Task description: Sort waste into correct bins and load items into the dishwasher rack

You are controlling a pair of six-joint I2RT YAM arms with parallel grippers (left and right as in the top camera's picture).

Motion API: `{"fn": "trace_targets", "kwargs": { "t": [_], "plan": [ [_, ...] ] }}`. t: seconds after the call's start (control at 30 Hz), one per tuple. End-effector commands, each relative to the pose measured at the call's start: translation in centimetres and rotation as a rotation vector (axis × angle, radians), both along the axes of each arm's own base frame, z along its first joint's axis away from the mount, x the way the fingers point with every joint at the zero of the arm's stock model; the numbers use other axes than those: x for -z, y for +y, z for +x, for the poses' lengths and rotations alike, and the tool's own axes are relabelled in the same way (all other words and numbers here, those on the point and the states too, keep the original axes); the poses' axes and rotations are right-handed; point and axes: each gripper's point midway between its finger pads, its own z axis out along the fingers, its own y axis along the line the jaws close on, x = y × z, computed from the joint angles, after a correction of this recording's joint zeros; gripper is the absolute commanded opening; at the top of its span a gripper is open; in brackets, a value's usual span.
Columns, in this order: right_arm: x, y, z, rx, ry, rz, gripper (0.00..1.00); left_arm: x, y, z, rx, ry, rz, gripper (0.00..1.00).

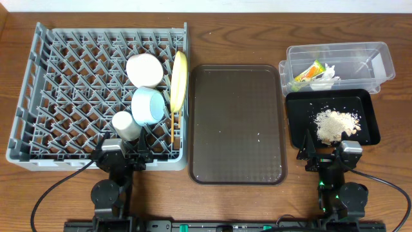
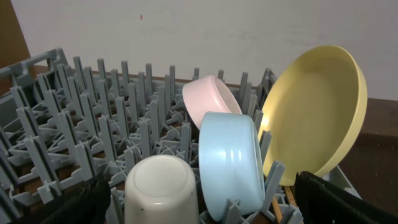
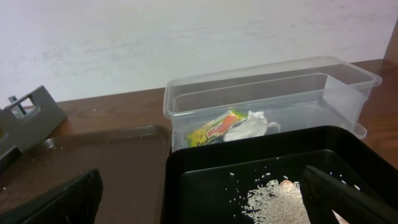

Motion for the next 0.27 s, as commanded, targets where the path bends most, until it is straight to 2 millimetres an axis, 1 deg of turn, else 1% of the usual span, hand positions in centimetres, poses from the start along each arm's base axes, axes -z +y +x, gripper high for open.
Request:
{"fn": "trace_targets", "kwargs": {
  "t": [0.0,0.23],
  "plan": [
    [-0.02,-0.09,-0.03,0.003,-0.002,-0.015,0.99,1.44,-0.18,-0.12,0.01,0.049,0.011,0.96],
    [-0.02,-0.09,-0.03,0.004,-0.002,-0.015,0.99,1.44,-0.18,-0.12,0.01,0.049,0.011,0.96]
  ]
}}
